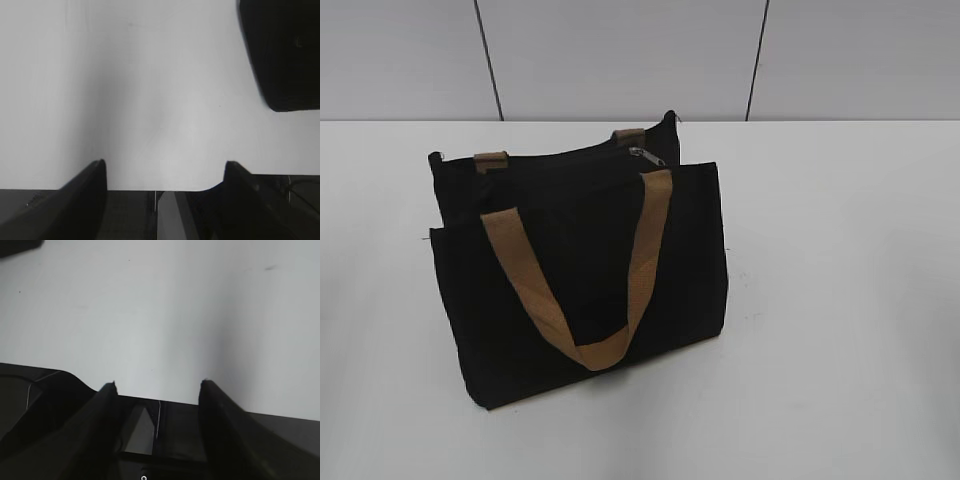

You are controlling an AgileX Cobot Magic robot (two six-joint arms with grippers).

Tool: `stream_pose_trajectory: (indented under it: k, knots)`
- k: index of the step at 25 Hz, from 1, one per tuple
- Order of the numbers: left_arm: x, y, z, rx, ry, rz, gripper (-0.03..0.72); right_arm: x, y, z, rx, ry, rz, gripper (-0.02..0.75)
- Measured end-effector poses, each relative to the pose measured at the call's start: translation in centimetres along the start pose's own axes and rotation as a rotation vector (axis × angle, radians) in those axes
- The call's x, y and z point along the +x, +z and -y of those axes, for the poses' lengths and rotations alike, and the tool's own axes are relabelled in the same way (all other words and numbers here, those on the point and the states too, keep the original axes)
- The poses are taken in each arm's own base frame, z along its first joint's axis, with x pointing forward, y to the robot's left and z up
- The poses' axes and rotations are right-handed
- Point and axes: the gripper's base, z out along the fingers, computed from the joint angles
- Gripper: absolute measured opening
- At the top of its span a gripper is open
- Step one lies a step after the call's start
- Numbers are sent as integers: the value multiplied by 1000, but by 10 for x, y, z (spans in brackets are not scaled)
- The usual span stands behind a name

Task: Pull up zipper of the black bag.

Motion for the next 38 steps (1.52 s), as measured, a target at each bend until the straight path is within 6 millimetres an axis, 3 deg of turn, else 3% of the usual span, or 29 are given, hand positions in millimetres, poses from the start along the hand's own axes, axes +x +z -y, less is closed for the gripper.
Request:
stream_pose_trajectory:
  k: [5, 11, 16, 20, 38]
  knots:
    - [35, -27, 0, -13, 10, 229, 530, 56, -19, -17, 9, -47, 214, 401]
    - [88, -30, -1, -21, 17, 424, 529, 110, -22, -28, 34, -121, 407, 401]
    - [129, -33, 2, 15, 15, 602, 526, 139, -20, -35, 31, -152, 561, 401]
    - [148, -35, 4, 37, 17, 713, 521, 146, -20, -36, 51, -161, 662, 401]
    - [147, -33, 4, 42, 18, 738, 519, 144, -18, -29, 132, -159, 669, 400]
